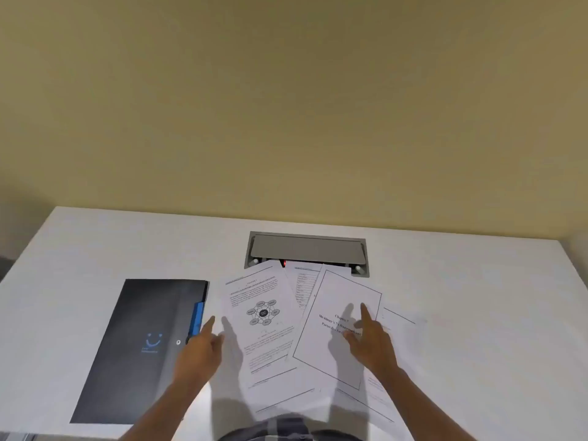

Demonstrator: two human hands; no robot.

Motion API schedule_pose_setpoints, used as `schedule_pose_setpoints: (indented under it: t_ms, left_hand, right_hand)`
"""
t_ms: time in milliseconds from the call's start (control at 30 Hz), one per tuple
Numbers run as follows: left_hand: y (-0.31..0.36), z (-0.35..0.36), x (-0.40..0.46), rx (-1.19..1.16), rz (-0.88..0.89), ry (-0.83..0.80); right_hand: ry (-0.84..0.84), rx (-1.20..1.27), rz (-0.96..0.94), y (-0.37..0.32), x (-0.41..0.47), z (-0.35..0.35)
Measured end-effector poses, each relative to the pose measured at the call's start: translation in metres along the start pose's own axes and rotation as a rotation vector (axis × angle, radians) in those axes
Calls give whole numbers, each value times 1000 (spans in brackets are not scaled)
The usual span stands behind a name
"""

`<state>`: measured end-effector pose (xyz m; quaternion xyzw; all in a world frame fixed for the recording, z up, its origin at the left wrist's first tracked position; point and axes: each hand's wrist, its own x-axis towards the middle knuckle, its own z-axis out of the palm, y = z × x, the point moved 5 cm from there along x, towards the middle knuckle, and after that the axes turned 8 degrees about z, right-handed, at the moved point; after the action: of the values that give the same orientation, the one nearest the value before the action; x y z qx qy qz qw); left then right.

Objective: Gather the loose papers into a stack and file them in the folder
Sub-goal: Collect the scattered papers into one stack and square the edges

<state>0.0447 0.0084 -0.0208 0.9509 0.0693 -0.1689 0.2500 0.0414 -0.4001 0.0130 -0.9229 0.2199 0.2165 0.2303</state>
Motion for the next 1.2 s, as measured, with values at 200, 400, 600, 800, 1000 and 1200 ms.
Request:
schedule_pose_setpoints:
  t_ms: [200,400,600,800,1000,1200]
  left_hand:
    - [-4,-1,34,-109,-68,-94]
    - [2,3,64,-46,76,-111]
    - [-2,8,91,39,83,-192]
    - [-9,18,97,72,94,-255]
    - [-8,24,94,41,123,-235]
    - [-2,24,92,27,148,-183]
  right_hand:
    - [-52,1,79,-2,32,-12]
    - [-18,-117,36,4,66,-17]
    - [-61,-285,12,8,84,-12]
    - [-71,-343,13,12,90,1]
    - [-85,-353,-21,14,86,9]
    - [-31,-272,-42,11,78,14]
